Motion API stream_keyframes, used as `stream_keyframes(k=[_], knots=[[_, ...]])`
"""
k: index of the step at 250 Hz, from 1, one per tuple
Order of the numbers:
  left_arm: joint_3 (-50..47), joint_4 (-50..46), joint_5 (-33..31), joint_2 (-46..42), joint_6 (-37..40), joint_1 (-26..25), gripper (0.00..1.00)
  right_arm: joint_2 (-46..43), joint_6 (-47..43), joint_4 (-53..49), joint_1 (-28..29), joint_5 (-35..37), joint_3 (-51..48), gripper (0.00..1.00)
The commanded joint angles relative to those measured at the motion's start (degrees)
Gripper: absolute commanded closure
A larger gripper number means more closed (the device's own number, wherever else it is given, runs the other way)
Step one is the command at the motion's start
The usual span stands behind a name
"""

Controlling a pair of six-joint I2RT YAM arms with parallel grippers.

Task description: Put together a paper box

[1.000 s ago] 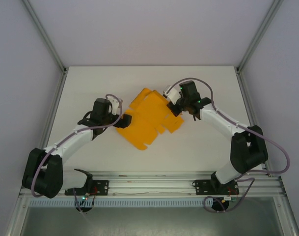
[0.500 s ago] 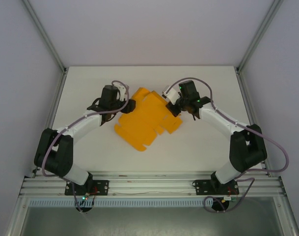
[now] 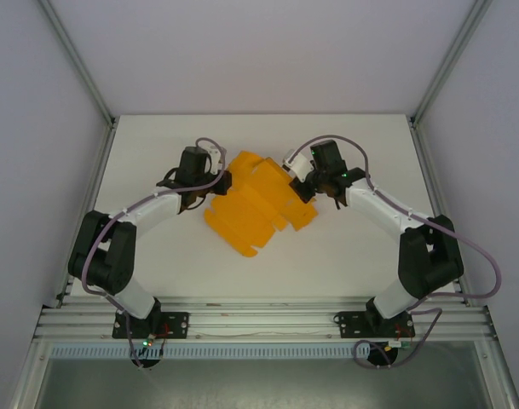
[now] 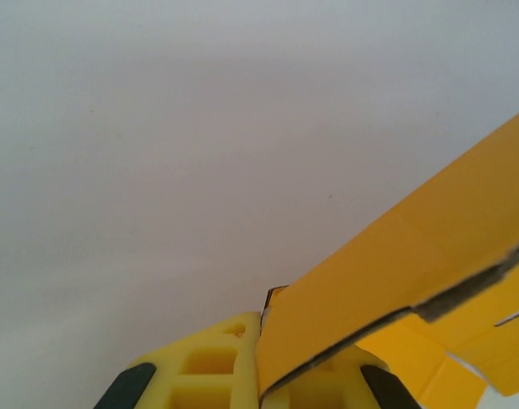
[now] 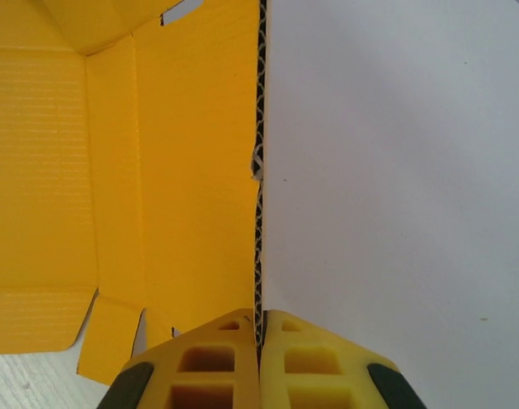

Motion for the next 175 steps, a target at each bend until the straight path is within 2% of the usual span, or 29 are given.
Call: stream_keyframes(k=[1,23,75,117,175], knots=[[-0.92,3.36,8.37,0.5,2.86,-0.38,0.96,-1.73,1.22,1.4,0.46,-0.57,-0.14,1.0],[-2.19,2.35,10.09,-0.25,4.42,-0.53,0.96,-1.65,2.54,1.34,0.46,0.07,0.37,1.0],[-7.9,4.84,7.28,-1.96,4.29,-0.92,0.96,-1.82,5.91,0.92,0.49,-0.29,1.31,1.0],[-7.4,3.1,5.28,0.24,4.9,-1.69,0.95,-2.34,6.66,0.36,0.46,-0.82,1.5,1.0],[-12.51,5.45,4.95,-2.41,7.52,-5.12,0.95,-0.13,11.52,-1.31,0.42,4.44,4.13,1.0]])
